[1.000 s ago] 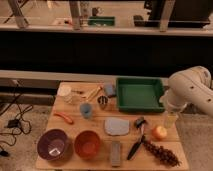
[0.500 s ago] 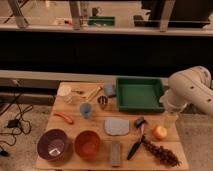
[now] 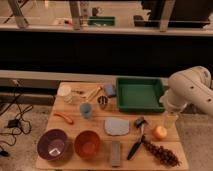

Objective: Place towel in tray

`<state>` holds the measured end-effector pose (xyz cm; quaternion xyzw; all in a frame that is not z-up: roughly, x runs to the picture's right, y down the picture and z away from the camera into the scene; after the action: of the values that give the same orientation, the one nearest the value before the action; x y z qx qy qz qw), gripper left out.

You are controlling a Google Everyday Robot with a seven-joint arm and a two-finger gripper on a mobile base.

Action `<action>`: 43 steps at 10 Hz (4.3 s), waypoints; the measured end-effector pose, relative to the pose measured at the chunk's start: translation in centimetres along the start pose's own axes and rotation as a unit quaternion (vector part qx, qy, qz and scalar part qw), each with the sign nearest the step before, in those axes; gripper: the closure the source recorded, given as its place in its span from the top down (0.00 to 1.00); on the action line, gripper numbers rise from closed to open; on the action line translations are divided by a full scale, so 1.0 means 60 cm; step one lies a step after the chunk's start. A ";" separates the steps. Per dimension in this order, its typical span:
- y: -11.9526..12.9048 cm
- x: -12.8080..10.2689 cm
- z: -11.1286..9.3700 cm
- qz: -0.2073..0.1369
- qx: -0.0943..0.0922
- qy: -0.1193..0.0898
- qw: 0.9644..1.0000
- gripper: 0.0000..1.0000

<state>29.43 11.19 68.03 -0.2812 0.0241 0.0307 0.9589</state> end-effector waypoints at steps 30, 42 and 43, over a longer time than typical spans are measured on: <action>0.099 -0.170 0.012 -0.126 0.005 -0.001 0.992 0.80; 0.142 -0.353 0.069 -0.219 0.006 -0.001 0.976 0.80; 0.142 -0.368 0.077 -0.224 0.004 -0.001 0.975 0.80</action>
<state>6.90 19.82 68.72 -0.2756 -0.0405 -0.1847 0.9425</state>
